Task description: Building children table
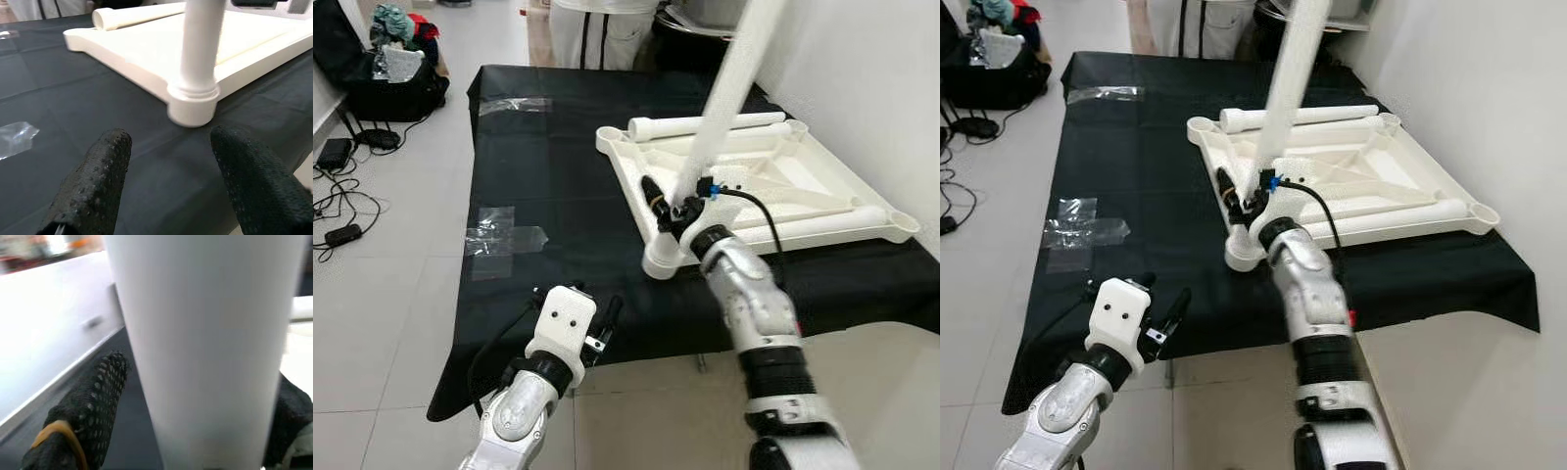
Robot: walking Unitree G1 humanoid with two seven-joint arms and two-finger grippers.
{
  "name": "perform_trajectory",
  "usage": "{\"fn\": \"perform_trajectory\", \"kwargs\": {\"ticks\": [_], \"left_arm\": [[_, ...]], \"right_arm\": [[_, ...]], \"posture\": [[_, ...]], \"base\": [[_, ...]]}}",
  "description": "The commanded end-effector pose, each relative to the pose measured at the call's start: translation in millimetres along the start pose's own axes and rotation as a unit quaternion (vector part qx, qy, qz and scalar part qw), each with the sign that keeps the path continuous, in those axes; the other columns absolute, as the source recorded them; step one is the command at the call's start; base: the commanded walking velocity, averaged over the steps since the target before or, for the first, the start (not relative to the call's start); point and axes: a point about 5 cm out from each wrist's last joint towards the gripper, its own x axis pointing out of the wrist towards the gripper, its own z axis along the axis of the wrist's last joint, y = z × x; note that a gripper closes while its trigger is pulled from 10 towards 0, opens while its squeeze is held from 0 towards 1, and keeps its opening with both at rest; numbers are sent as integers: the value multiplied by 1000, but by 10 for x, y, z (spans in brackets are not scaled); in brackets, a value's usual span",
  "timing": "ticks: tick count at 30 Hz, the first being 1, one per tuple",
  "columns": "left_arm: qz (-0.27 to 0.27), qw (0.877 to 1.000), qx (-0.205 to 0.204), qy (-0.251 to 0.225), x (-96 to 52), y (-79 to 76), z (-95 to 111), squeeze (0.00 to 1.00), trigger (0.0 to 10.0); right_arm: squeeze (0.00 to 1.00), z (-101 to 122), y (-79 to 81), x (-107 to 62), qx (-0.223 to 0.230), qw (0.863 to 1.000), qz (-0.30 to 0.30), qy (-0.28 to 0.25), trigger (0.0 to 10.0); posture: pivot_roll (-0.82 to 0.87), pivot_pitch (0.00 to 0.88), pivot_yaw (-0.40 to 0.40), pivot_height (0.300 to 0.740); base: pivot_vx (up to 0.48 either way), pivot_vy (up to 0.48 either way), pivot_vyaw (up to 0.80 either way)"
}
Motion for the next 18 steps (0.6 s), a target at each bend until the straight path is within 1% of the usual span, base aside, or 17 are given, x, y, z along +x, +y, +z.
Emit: {"fn": "perform_trajectory", "kwargs": {"ticks": [1,2,4,5,7,8,9,10,11,12,13,14,15,16,17,18], "left_arm": [[-3,1000,-6,1,1,-37,-11,0,10000],[-3,1000,-6,1,2,-38,-11,0,10000],[-2,1000,-6,2,2,-38,-11,0,10000],[-2,1000,-5,2,2,-37,-13,0,10000],[-2,1000,-5,2,0,-38,-12,0,10000],[-2,1000,-5,2,-1,-38,-13,0,10000],[-2,1000,-5,2,-1,-38,-13,0,10000],[-2,1000,-5,2,-3,-38,-13,0,10000],[-2,1000,-5,2,-3,-37,-12,0,10000],[-2,1000,-5,2,-4,-37,-13,0,10000],[-2,1000,-5,2,-5,-36,-14,0,10000],[-2,1000,-5,2,-5,-36,-14,0,10000],[-2,1000,-5,2,-6,-36,-13,0,10000],[-2,1000,-5,3,-8,-35,-15,0,10000],[-2,1000,-5,3,-8,-35,-15,0,10000],[-2,1000,-5,3,-9,-36,-17,0,10000]], "right_arm": [[0,-171,253,-11,13,987,148,54,10000],[0,-178,264,-25,8,984,169,61,10000],[0,-209,317,-43,2,971,226,82,10000],[0,-224,340,-42,-1,965,245,89,10000],[0,-240,357,-31,-8,963,254,93,10000],[0,-258,343,28,-18,967,237,93,10000],[0,-258,343,28,-18,967,237,93,10000],[0,-271,322,85,-29,973,212,91,2196],[0,-278,297,134,-44,978,184,87,0],[0,-275,245,190,-55,986,135,79,0],[0,-267,209,214,-59,990,107,75,0],[0,-267,209,214,-59,990,107,75,0],[0,-248,144,231,-59,994,65,69,0],[0,-224,35,238,-48,997,0,64,0],[0,-224,35,238,-48,997,0,64,0],[0,-210,-36,233,-39,996,-41,62,0]], "posture": [[72,151,-141,740],[72,151,-141,740],[73,153,-141,740],[73,154,-141,740],[75,153,-142,740],[75,155,-141,740],[75,155,-141,740],[75,155,-141,740],[75,154,-140,740],[75,155,-141,740],[75,155,-141,740],[75,155,-141,740],[75,154,-141,740],[74,153,-138,740],[74,153,-138,740],[74,152,-138,740]], "base": [[0,0,0],[0,0,0],[0,0,0],[0,0,0],[0,0,0],[0,0,0],[0,0,0],[0,0,0],[0,0,0],[0,0,0],[0,0,0],[0,0,0],[0,0,0],[0,0,0],[0,0,0],[0,0,0]]}}
